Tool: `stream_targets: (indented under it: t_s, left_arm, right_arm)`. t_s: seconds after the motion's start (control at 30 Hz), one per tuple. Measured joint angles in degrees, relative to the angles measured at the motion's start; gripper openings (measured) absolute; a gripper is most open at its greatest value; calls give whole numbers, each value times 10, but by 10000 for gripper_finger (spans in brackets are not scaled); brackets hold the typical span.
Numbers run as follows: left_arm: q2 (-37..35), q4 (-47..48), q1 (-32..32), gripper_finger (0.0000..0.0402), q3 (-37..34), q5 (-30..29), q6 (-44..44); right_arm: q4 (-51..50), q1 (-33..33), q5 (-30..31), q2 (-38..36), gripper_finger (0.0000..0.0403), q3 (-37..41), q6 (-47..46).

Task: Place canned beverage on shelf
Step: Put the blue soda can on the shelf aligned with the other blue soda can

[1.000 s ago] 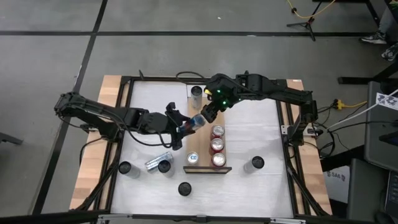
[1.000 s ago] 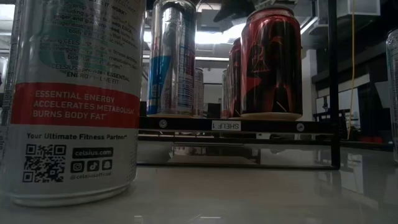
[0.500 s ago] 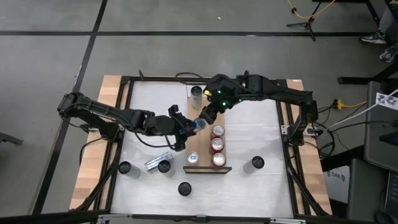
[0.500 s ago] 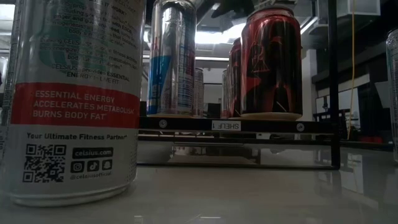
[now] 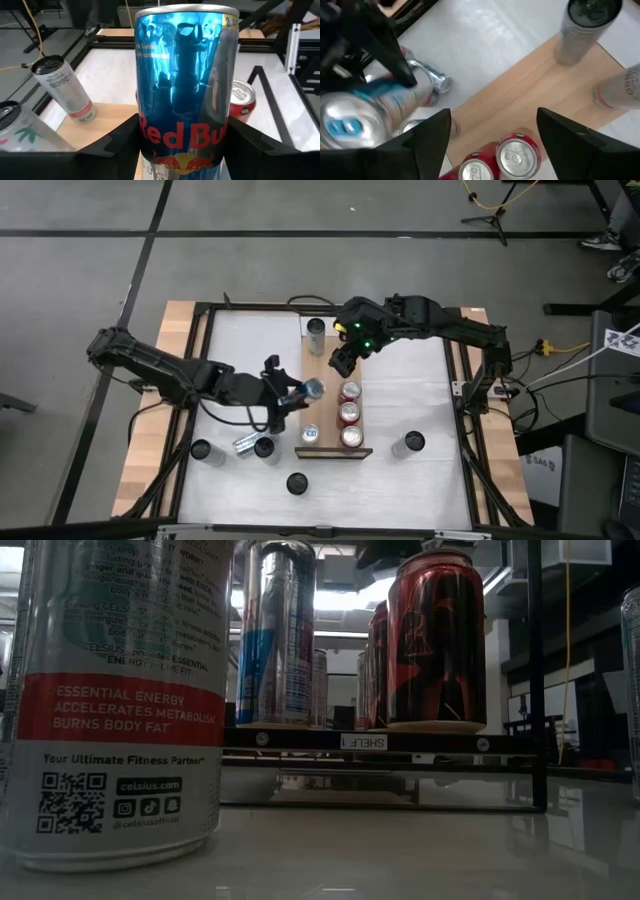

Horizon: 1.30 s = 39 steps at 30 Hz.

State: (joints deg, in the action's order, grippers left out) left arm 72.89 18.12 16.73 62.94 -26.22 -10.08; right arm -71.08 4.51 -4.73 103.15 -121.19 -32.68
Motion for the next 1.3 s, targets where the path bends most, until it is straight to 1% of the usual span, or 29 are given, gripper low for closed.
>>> stream_targets:
  t_s: [0.1, 0.27, 0.3, 0.37, 0.43, 0.47, 0.53, 0.57, 0.67, 0.7, 0.77, 0.87, 1.07, 1.1, 1.3]
  left_arm:
    - [-35, 41, -2, 214, 0, -3, 1]
    - [-105, 154, -10, 214, 0, -21, -8]
    - [-120, 161, -12, 214, -6, -25, -11]
    - [-157, 138, -16, 214, -44, -28, -15]
    - [-195, 90, -20, 214, -110, -27, -26]
    - [-212, 50, -24, 214, -150, -22, -32]
    - [-241, -51, -30, 214, -231, -3, -33]
    - [-250, -118, -33, 214, -269, 9, -33]
    - [-250, -347, -44, 214, -365, 56, -16]
    - [-241, -409, -47, 214, -390, 68, -8]
    - [-215, -501, -54, 214, -427, 83, 4]
    - [-179, -567, -64, 214, -448, 95, 17]
    - [-101, -610, -82, 214, -448, 132, 29]
    - [-88, -630, -85, 214, -448, 139, 30]
    - [-15, -698, -89, 214, -447, 155, 30]
  right_arm:
    - [-6, 0, 0, 1, 287, 0, 0]
    - [-8, 0, 0, 1, 287, 0, 0]
    - [-8, 0, 0, 1, 287, 0, 0]
    - [-8, 0, 0, 1, 287, 0, 0]
    - [-8, 0, -1, 1, 287, 0, 0]
    - [-8, 0, -2, 1, 287, 0, 0]
    - [-8, 0, -3, 1, 287, 0, 0]
    - [-7, 0, -3, 1, 287, 0, 0]
    - [-4, 0, -2, 1, 287, 0, 0]
    - [-1, 0, -2, 1, 287, 0, 0]
    - [13, -1, -2, 5, 287, 0, 0]
    - [24, -1, -4, 13, 287, 1, 0]
    - [40, -1, -10, 38, 287, 1, 0]
    - [37, -1, -14, 44, 287, 1, 0]
    - [36, -1, -28, 65, 287, 1, 0]
